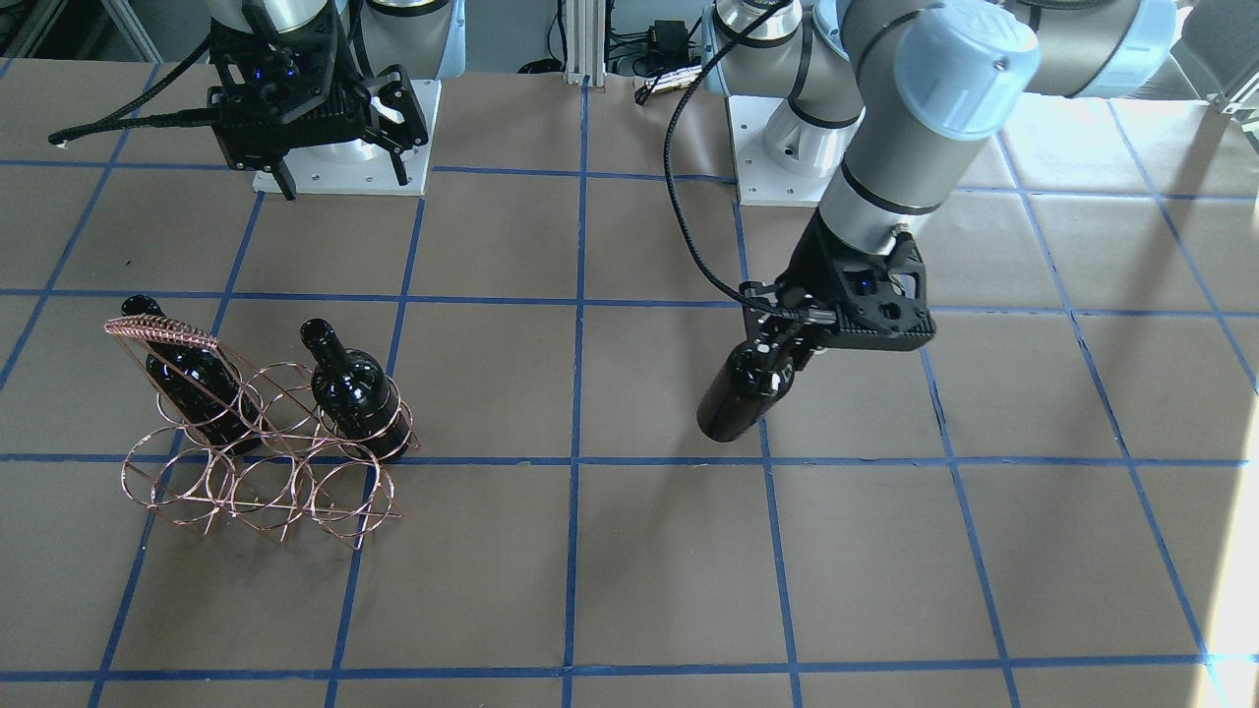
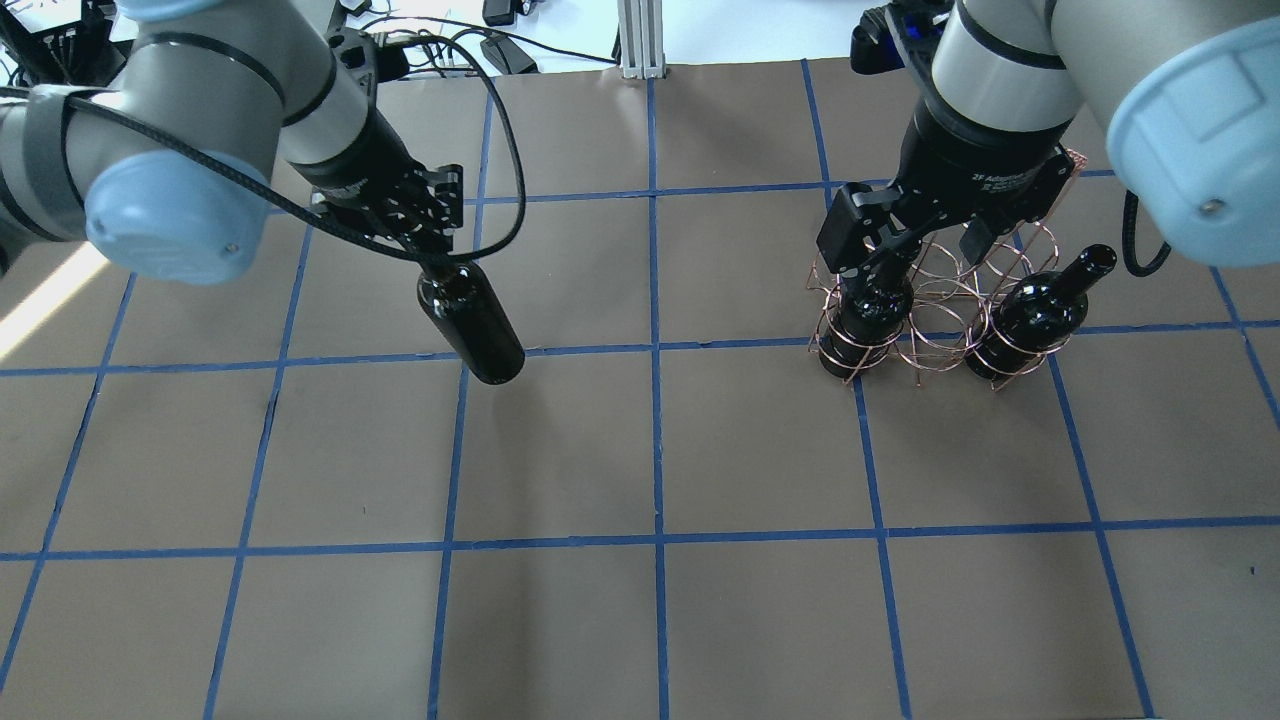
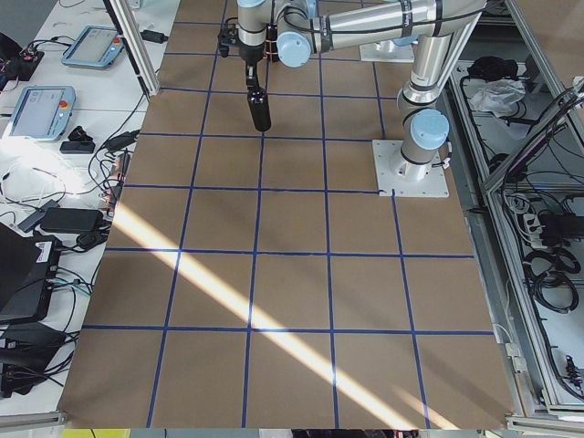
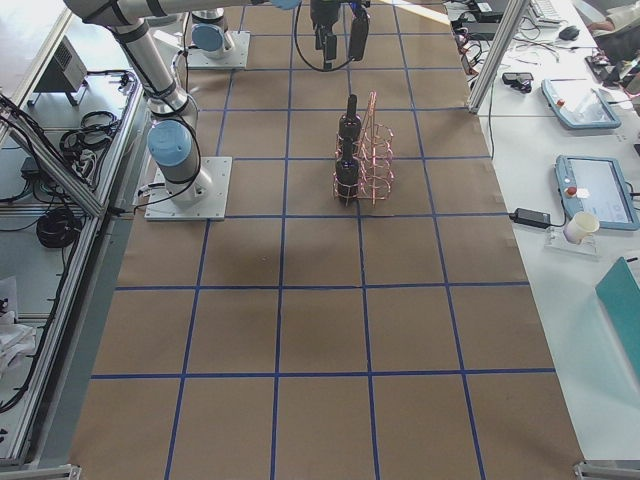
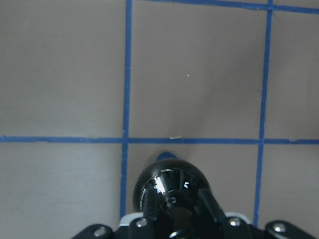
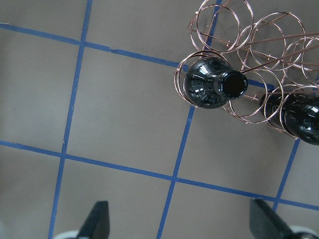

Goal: Place wine into wine basket
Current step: 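Lift the bottle upright and carry it toward the table center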

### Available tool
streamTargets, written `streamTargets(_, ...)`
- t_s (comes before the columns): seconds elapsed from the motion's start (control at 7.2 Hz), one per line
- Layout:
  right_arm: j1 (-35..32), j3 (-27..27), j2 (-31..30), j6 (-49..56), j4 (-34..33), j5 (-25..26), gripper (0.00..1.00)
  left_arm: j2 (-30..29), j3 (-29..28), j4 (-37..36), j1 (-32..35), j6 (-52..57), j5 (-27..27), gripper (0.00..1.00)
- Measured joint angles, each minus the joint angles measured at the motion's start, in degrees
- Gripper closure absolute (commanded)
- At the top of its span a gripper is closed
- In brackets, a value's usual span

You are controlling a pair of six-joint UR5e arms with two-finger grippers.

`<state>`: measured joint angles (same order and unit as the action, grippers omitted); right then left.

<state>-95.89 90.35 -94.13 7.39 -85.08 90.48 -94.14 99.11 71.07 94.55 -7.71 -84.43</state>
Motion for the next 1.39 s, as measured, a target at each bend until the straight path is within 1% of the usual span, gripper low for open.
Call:
streamTargets(0.14, 0.0, 0.0, 0.0, 0.0, 0.0, -0.03, 0.0, 1.7, 2.99, -0.93, 3.35, -3.57, -0.13, 1.0)
streamTargets(0.42, 0.0, 0.0, 0.0, 0.0, 0.0, -0.04, 0.0, 3.03, 5.43, -2.08, 5.95, -5.4, -0.89, 1.0)
streamTargets(0.69, 0.0, 0.0, 0.0, 0.0, 0.0, -0.04, 0.0, 3.23, 6.16, -2.39, 6.3, -5.73, -2.37, 1.0)
streamTargets(1.11, 0.0, 0.0, 0.02, 0.03, -0.12, -0.03, 0.0, 3.19, 6.55, -3.21, 5.66, -5.61, -2.67, 1.0)
streamTargets(1.25, -0.02, 0.0, 0.03, 0.06, -0.26, 0.1, 0.0, 3.15, 6.43, -3.38, 5.29, -5.56, -2.65, 0.82)
streamTargets(1.39, -0.1, -0.02, 0.03, 0.12, -0.49, 0.28, 0.0, 3.05, 6.41, -3.45, 5.09, -5.67, -2.63, 0.16)
